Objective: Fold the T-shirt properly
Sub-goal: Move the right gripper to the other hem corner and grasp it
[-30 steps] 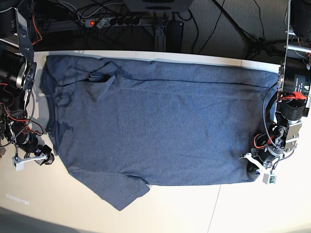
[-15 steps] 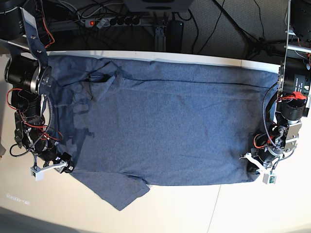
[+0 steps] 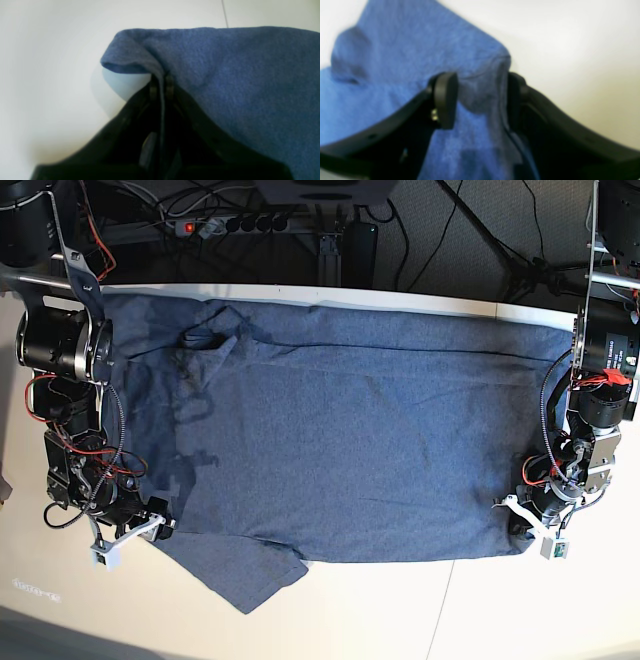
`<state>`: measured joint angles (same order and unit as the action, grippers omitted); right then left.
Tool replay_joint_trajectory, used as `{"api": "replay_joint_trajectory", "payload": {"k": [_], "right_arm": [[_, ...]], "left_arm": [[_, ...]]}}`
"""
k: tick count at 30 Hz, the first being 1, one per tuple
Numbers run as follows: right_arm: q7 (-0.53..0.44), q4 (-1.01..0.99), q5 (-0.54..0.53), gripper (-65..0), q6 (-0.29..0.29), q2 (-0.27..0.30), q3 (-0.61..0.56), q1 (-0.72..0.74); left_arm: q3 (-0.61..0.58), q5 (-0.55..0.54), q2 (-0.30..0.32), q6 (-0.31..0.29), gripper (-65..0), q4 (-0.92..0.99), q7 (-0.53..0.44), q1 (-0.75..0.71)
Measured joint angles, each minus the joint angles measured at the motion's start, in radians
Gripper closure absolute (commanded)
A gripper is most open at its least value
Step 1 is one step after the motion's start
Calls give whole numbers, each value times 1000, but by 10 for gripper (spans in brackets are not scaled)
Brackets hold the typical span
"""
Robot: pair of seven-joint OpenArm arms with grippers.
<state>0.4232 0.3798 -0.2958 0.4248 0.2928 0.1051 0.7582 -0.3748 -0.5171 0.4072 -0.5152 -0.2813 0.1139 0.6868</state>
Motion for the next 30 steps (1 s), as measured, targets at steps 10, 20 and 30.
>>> {"api": "replay_joint_trajectory", "payload": {"k": [10, 20, 30], "right_arm": [[-23, 0, 30, -314, 0, 1, -95, 18], [-31, 0, 66, -268, 1, 0, -95, 20], [-78, 0, 178, 0, 1, 5, -97, 18]], "left_arm": [[-2, 0, 11, -2, 0, 0, 1, 0], [-2, 1, 26, -2, 0, -1, 1, -2], [-3, 9, 25, -2, 0, -2, 3, 7]]}}
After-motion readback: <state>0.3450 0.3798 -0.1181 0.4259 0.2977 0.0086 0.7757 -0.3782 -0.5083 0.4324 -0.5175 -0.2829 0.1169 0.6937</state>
